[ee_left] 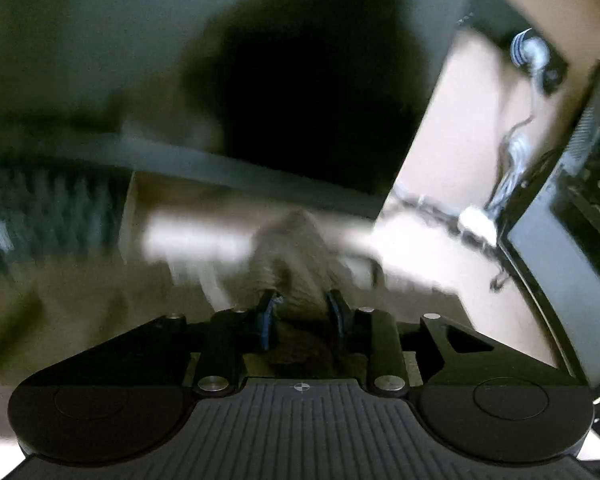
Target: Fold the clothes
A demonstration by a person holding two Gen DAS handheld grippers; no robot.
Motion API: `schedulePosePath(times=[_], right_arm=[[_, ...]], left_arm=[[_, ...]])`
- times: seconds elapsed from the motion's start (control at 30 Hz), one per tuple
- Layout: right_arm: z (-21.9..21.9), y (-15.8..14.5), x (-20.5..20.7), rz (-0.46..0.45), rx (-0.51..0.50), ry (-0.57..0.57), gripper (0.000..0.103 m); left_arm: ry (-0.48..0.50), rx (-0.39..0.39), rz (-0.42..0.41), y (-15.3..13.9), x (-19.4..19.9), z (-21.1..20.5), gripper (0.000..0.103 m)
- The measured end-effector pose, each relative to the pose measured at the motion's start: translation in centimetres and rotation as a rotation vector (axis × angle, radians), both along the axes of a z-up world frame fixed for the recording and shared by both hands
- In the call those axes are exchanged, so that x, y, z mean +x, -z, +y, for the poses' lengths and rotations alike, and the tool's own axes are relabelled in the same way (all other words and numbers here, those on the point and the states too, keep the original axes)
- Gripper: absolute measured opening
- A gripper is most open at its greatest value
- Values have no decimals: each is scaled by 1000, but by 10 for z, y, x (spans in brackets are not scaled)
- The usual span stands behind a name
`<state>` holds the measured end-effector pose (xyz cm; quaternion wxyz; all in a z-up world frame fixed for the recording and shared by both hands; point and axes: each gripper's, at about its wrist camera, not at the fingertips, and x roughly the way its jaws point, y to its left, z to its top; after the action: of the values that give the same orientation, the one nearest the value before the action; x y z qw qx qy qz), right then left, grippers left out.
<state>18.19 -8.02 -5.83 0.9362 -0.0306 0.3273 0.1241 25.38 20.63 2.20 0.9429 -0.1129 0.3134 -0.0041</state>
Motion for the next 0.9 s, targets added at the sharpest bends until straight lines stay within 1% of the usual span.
schedulePosePath(times=[0.03, 0.07, 0.13, 0.17, 0.2, 0.23, 0.27, 0.3, 0.33, 0.37, 0.43, 0.47, 0.5, 0.57, 0.63, 0.73, 0.8, 0.83, 0.87, 0.9], right_arm=[[-2, 1, 0, 6, 4, 8, 68], [-2, 1, 1, 12, 6, 12, 68], [2, 0, 2, 22, 10, 4, 68], [5, -1, 2, 25, 10, -5, 68], [10, -2, 2, 21, 7, -19, 68], [15, -3, 3, 12, 5, -35, 68], [20, -6, 3, 2, 4, -53, 70], [25, -9, 2, -7, 3, -69, 74], [29, -11, 1, -14, 3, -83, 75], [33, -14, 0, -20, 3, -97, 76], [42, -17, -2, -23, 2, -125, 76], [46, -18, -2, -23, 4, -137, 76], [51, -18, -4, -20, 7, -152, 76], [62, -18, -5, -13, 10, -184, 76], [75, -18, -7, -5, 6, -217, 76], [93, -18, -14, -4, -1, -263, 76], [102, -21, -21, -14, -6, -296, 77], [104, -23, -25, -20, -8, -311, 78], [105, -24, -29, -26, -10, -322, 80], [104, -25, -32, -29, -12, -324, 80]], left_arm=[[-16, 64, 1, 0, 0, -1, 30], [-37, 125, 34, 7, 3, 0, 31], [-76, 235, 129, 29, 10, 3, 34], [-86, 270, 163, 38, 7, 6, 35], [-104, 277, 174, 42, 0, 12, 37], [-129, 251, 164, 41, -13, 19, 47], [-149, 205, 139, 36, -31, 28, 64], [-158, 174, 110, 29, -49, 37, 71], [-162, 162, 80, 22, -67, 44, 80], [-168, 171, 53, 15, -85, 51, 85], [-196, 255, 30, 9, -119, 70, 89], [-215, 301, 36, 9, -133, 80, 93], [-236, 347, 58, 12, -144, 91, 94], [-274, 426, 104, 19, -161, 111, 94], [-294, 453, 164, 27, -163, 128, 94], [-343, 453, 212, 41, -156, 149, 93], [-361, 422, 221, 46, -149, 164, 85], [-361, 402, 226, 47, -147, 168, 61], [-362, 388, 229, 46, -146, 170, 33], [-364, 382, 225, 44, -147, 169, 32]])
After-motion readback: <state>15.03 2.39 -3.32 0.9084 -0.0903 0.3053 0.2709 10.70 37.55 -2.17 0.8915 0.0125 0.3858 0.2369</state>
